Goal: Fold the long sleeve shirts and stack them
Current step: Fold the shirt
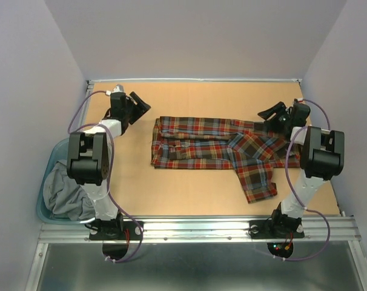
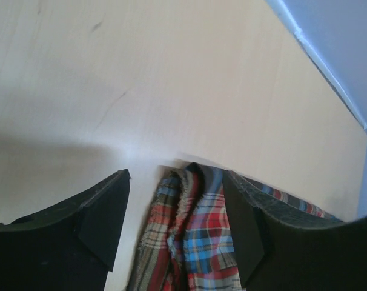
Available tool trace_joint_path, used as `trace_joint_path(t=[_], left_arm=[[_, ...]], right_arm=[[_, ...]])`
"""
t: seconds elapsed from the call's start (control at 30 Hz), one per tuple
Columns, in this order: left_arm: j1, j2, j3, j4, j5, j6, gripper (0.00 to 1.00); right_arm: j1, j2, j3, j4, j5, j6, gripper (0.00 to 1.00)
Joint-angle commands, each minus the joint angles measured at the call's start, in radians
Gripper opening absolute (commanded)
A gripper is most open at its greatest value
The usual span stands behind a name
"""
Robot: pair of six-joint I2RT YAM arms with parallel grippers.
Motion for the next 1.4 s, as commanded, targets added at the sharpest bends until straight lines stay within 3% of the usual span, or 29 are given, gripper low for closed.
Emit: trace_joint_path(t=[0.0, 0.17, 0.23, 0.33, 0.57, 0.67, 1.03, 1.37], left_arm=[[-0.083, -0.172, 0.061, -0.134, -0.085, 0.156, 0.79], [-0.223, -0.221, 0.021, -0.215, -0.148, 0.234, 0.83], [-0.295, -0.209, 0.018, -0.24, -0.165, 0.245, 0.73], [-0.365, -0.161, 0.047, -0.249, -0.179, 0.254, 0.67], [-0.393, 0.018, 0.152, -0.3, -0.284, 0.269, 0.6], [-0.392, 0.069, 0.192, -0.335, -0.327, 0.27, 0.59], [-0.292, 0.149, 0.24, -0.392, -0.357, 0.246, 0.6], [-0.221, 0.136, 0.357, -0.442, -0.4, 0.285, 0.74]], right_arm=[[0.001, -0.167, 0.06, -0.221, 0.061, -0.155, 0.67], [0.041, -0.329, 0.022, -0.418, 0.184, -0.236, 0.67], [0.054, -0.397, 0.005, -0.528, 0.227, -0.262, 0.68], [0.071, -0.493, -0.026, -0.648, 0.29, -0.319, 0.67], [0.074, -0.607, -0.096, -0.784, 0.304, -0.35, 0.6], [0.077, -0.581, -0.116, -0.782, 0.307, -0.353, 0.54], [0.181, -0.301, -0.077, -0.637, 0.309, -0.249, 0.54], [0.218, -0.207, 0.107, -0.616, 0.333, -0.258, 0.55]])
